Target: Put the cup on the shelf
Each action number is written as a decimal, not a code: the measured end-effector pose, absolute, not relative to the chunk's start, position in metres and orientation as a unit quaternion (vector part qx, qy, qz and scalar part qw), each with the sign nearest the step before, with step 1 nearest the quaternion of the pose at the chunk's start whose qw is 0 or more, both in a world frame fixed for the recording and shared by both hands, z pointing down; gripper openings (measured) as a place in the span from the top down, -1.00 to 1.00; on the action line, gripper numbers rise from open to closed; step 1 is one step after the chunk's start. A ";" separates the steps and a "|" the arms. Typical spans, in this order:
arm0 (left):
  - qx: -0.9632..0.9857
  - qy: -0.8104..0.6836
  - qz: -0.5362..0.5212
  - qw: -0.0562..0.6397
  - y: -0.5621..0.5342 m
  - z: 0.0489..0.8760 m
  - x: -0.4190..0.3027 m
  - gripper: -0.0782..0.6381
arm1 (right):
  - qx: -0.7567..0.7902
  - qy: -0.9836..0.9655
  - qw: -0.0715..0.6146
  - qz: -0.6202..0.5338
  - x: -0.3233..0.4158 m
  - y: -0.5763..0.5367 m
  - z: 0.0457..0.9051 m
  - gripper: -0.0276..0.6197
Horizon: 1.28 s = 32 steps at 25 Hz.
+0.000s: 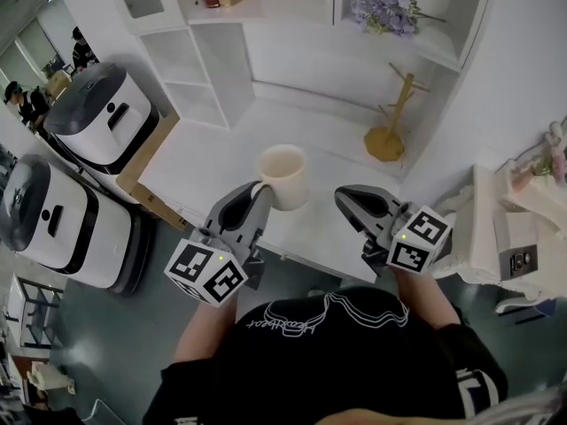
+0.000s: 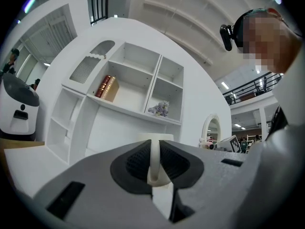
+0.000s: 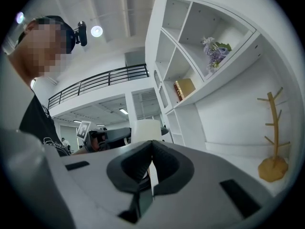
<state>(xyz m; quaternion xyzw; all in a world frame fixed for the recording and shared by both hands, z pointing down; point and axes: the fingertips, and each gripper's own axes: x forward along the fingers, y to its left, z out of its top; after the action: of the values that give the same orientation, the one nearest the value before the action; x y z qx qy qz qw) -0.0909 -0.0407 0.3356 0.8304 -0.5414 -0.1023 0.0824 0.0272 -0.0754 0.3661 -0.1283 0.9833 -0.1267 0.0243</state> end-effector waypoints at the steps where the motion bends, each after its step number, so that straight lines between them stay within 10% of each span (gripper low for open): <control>1: 0.830 -0.543 -0.102 0.082 -0.052 0.335 -0.091 0.64 | -0.128 0.983 0.024 -0.126 0.028 -0.086 0.366 0.90; 32: 0.832 -0.534 -0.137 -0.058 -0.226 0.178 -0.156 0.64 | -0.208 0.970 0.044 -0.113 0.020 -0.206 0.343 0.90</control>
<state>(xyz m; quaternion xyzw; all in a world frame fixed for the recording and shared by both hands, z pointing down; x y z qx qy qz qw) -0.1559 -0.2259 0.1780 0.8320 -0.5345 -0.1371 -0.0583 0.0200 -0.2057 0.3428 -0.2084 0.9705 -0.1128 0.0444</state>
